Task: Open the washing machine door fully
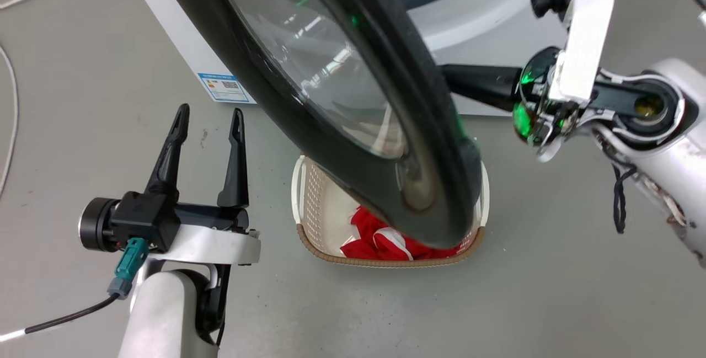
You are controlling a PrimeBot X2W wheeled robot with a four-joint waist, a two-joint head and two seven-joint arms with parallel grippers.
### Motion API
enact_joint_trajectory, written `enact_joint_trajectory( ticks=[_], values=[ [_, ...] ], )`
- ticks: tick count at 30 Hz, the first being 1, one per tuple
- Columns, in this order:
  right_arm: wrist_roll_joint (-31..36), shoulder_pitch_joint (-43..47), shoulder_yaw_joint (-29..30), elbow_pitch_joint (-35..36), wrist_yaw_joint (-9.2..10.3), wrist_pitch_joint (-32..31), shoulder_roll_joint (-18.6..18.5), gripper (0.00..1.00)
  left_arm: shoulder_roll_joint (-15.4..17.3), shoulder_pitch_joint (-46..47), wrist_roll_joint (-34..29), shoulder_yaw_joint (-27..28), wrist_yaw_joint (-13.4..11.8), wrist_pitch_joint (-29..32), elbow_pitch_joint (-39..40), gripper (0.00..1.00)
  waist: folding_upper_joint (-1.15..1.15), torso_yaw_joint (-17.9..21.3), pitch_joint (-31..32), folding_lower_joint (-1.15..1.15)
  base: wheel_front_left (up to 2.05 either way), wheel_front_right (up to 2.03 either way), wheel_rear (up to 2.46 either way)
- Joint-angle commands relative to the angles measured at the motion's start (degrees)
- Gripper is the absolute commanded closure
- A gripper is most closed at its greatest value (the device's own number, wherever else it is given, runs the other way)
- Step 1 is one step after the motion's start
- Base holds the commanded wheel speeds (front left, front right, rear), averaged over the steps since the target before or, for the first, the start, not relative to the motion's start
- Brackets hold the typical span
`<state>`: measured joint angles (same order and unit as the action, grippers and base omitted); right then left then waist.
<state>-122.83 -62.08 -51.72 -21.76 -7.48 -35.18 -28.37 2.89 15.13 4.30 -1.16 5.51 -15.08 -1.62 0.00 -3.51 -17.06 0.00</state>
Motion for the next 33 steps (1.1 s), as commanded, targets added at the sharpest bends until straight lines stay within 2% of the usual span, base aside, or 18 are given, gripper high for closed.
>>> enact_joint_trajectory(
  ticks=[1,10,22,26,33],
  values=[
    [-0.7,1.4,-0.7,1.3,-0.02,0.4,0.3,1.00,0.0,-0.7,0.3,-0.2,-0.3,-0.1,-0.2,0.00,0.00,-0.5,0.5,0.00,0.00,0.00,0.00],
    [-0.9,4.5,-3.2,5.2,-0.02,3.3,4.2,1.00,0.0,-1.6,0.5,-1.2,-0.9,-0.1,-0.8,0.00,0.00,-1.3,2.1,0.00,0.00,0.00,0.00],
    [0.0,9.9,-1.7,5.2,-0.02,4.1,9.1,1.00,0.0,-3.3,1.1,-1.9,-1.5,-0.1,-1.2,0.00,0.00,-1.3,4.6,0.00,0.00,0.00,0.00],
    [1.9,12.2,1.4,5.1,-0.01,6.8,9.6,1.00,0.0,-4.0,0.9,-1.6,-1.5,-0.1,-1.4,0.00,0.00,-0.9,5.7,0.00,0.00,0.00,0.00],
    [7.2,19.0,11.4,5.8,-0.01,18.4,10.1,1.00,0.0,-5.8,0.4,-0.7,-1.4,-0.1,-1.9,0.00,0.00,0.2,8.3,0.00,0.00,0.00,0.00]
  ],
)
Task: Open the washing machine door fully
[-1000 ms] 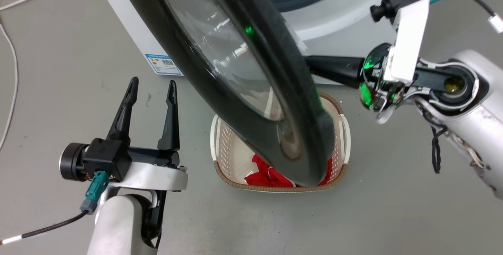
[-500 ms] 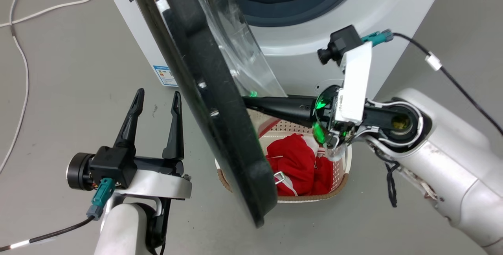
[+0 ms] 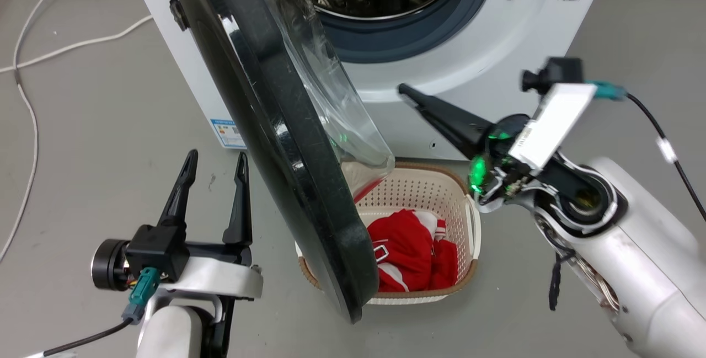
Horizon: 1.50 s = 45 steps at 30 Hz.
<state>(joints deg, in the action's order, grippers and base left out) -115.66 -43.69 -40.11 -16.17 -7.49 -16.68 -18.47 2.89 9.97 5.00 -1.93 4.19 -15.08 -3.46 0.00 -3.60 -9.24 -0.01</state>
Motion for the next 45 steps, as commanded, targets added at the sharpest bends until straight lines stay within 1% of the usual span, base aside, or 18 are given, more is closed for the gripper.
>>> enact_joint_trajectory(
  ticks=[1,4,6,7,10,16,18,20,21,22,24,28,31,34,35,39,42,45],
  values=[
    [0.8,1.9,1.4,0.8,0.00,1.4,-0.1,1.00,0.0,-0.9,-0.4,0.2,-0.1,-0.1,-0.2,0.00,0.00,0.4,0.9,0.01,0.00,0.00,0.00],
    [3.1,6.9,5.7,1.9,0.00,6.0,-1.1,1.00,0.0,-1.9,-0.7,0.7,-0.1,-0.1,-0.4,0.00,0.00,1.0,2.4,0.01,0.00,0.00,0.00],
    [5.4,10.0,8.2,2.7,0.00,9.7,-1.8,0.39,0.0,-2.5,-0.8,0.9,0.0,-0.1,-0.5,0.00,0.00,1.2,3.2,0.01,0.00,0.00,0.00],
    [6.2,11.7,9.6,3.3,-0.01,11.6,-2.0,0.00,0.0,-2.8,-0.8,1.0,0.1,-0.1,-0.7,0.00,0.00,1.3,3.5,0.01,0.00,0.00,0.00],
    [10.0,17.1,12.9,4.3,0.00,17.8,-3.4,0.00,0.0,-3.4,-1.1,1.2,0.3,-0.1,-1.0,0.00,0.00,1.4,4.7,0.01,0.00,0.00,0.00],
    [20.5,25.6,14.6,3.6,0.00,29.4,-5.8,0.00,0.0,-4.9,-1.2,1.5,0.6,-0.1,-1.3,0.00,0.00,1.5,6.7,0.01,0.00,0.00,0.00],
    [24.8,27.7,15.6,2.3,0.00,31.2,-5.6,0.00,0.0,-5.4,-1.1,1.6,0.6,-0.1,-1.3,0.00,0.00,1.6,7.1,0.01,0.00,0.00,0.00],
    [29.7,29.6,17.5,1.0,0.00,31.7,-4.4,0.00,0.0,-5.9,-1.0,1.7,0.5,-0.1,-1.4,0.00,0.00,1.6,7.7,0.01,0.00,0.00,0.00],
    [33.0,30.4,20.1,0.2,0.00,31.8,-3.6,0.00,0.0,-6.2,-0.9,1.7,0.4,-0.1,-1.4,0.00,0.00,1.6,7.9,0.01,0.00,0.00,0.00],
    [37.5,31.2,23.0,-0.4,0.00,31.9,-2.8,0.00,0.0,-6.4,-0.9,1.8,0.4,-0.1,-1.4,0.00,0.00,1.6,8.1,0.01,0.00,0.00,0.00],
    [46.2,33.2,28.8,-0.6,0.00,31.8,0.9,0.00,0.0,-6.5,-0.9,2.0,0.3,-0.1,-1.3,0.00,0.00,1.7,8.4,0.01,0.00,0.00,0.00],
    [65.0,36.1,39.7,3.0,0.00,31.8,7.4,0.00,0.0,-7.2,-1.0,2.2,0.4,-0.1,-1.3,0.00,0.00,1.8,8.8,0.01,0.00,0.00,0.00],
    [78.1,37.6,44.1,8.0,0.01,31.8,10.8,0.00,0.0,-7.3,-1.1,2.5,0.3,-0.1,-1.3,0.00,0.00,1.9,8.8,0.01,0.00,0.00,0.00],
    [90.6,38.4,45.9,13.6,0.01,31.9,12.8,0.00,0.0,-7.1,-1.4,2.8,0.4,-0.1,-1.2,0.00,0.00,2.2,8.7,0.01,0.00,0.00,0.00],
    [100.1,39.9,45.5,17.2,0.01,31.9,14.2,0.00,0.0,-6.6,-1.7,3.2,0.7,-0.1,-1.1,0.00,0.00,2.4,8.4,0.01,0.00,0.00,0.00],
    [108.3,42.2,43.7,19.2,0.01,31.2,15.2,0.00,0.0,-6.1,-2.0,3.3,0.7,-0.1,-1.1,0.00,0.00,2.6,8.4,0.01,0.00,0.00,0.00],
    [111.0,44.3,42.9,19.1,0.02,30.5,15.5,0.00,0.0,-6.0,-2.1,3.3,0.9,-0.1,-1.2,0.00,0.00,2.5,8.4,0.01,0.00,0.00,0.00],
    [111.3,45.5,42.8,18.1,0.02,30.5,15.6,0.00,0.0,-6.1,-2.3,3.3,1.0,-0.1,-1.0,0.00,0.00,2.5,8.4,0.01,0.00,0.00,0.00]
  ],
)
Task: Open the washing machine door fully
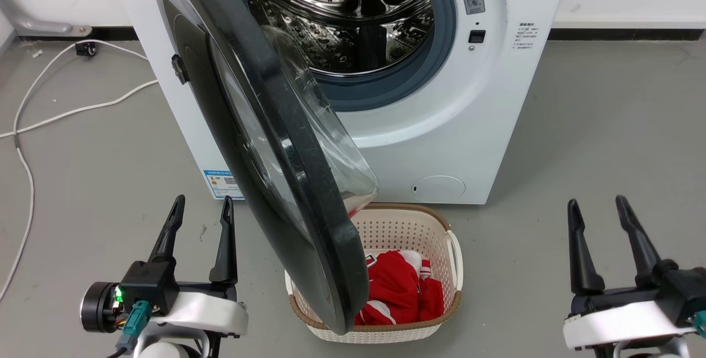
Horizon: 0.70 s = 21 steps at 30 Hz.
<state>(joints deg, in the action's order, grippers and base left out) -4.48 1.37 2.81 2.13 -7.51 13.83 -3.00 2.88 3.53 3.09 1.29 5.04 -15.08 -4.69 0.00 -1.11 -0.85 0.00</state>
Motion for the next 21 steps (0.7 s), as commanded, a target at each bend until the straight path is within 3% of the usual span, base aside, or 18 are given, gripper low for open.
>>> enact_joint_trajectory(
  ticks=[1,21],
  values=[
    [-0.5,0.7,-0.2,-0.5,0.04,0.1,0.2,0.00,0.0,0.2,-0.4,0.1,0.1,-0.1,0.2,0.00,0.00,0.1,0.0,0.00,0.00,0.00,0.00],
    [0.3,-1.7,0.1,-3.8,0.04,0.7,0.2,0.00,0.0,0.7,-0.2,0.1,0.0,-0.1,0.0,0.00,0.00,0.1,-0.7,0.00,0.00,0.00,0.00]
  ],
)
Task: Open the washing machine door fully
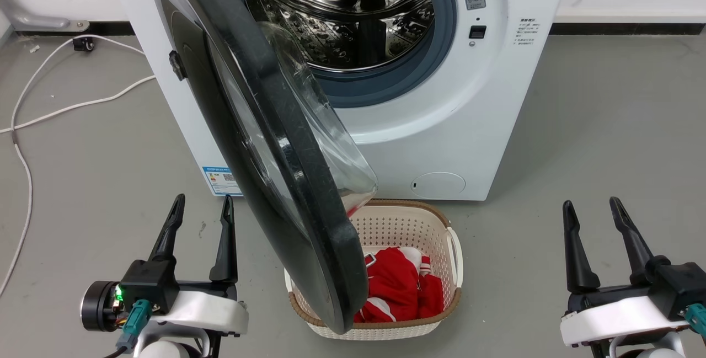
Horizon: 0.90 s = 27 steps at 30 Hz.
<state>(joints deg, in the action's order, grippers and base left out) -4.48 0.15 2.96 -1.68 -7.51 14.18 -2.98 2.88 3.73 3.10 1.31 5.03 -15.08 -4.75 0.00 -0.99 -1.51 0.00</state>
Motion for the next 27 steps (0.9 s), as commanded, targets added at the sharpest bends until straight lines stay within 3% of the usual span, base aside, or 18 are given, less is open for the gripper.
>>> enact_joint_trajectory(
  ticks=[1,2,4,17,27],
  values=[
    [0.2,-0.5,-0.1,-0.1,0.04,0.4,0.2,0.00,0.0,0.5,-0.3,0.1,0.0,-0.1,0.1,0.00,0.00,0.0,0.0,0.00,0.00,0.00,0.00],
    [0.2,-0.5,-0.1,-0.2,0.04,0.3,0.2,0.00,0.0,0.5,-0.3,0.1,-0.1,-0.1,0.1,0.12,0.00,0.1,0.1,0.00,0.00,0.00,0.00],
    [0.2,-0.6,-0.2,-0.4,0.04,0.3,0.2,0.00,0.0,0.4,-0.3,0.1,0.0,-0.1,0.1,1.00,0.00,0.1,0.0,0.00,0.00,0.00,0.00],
    [0.1,-1.2,-0.7,-0.9,0.04,0.5,0.2,0.00,0.0,2.0,-0.3,1.3,-0.2,-0.1,4.0,1.00,0.00,0.2,-0.3,0.00,0.00,0.00,0.00],
    [0.1,-1.2,-0.5,-1.0,0.04,0.5,0.2,0.00,0.0,6.5,-1.0,1.9,-1.5,-0.1,21.8,1.00,0.00,0.3,-0.6,0.00,0.00,0.00,0.00]
  ],
)
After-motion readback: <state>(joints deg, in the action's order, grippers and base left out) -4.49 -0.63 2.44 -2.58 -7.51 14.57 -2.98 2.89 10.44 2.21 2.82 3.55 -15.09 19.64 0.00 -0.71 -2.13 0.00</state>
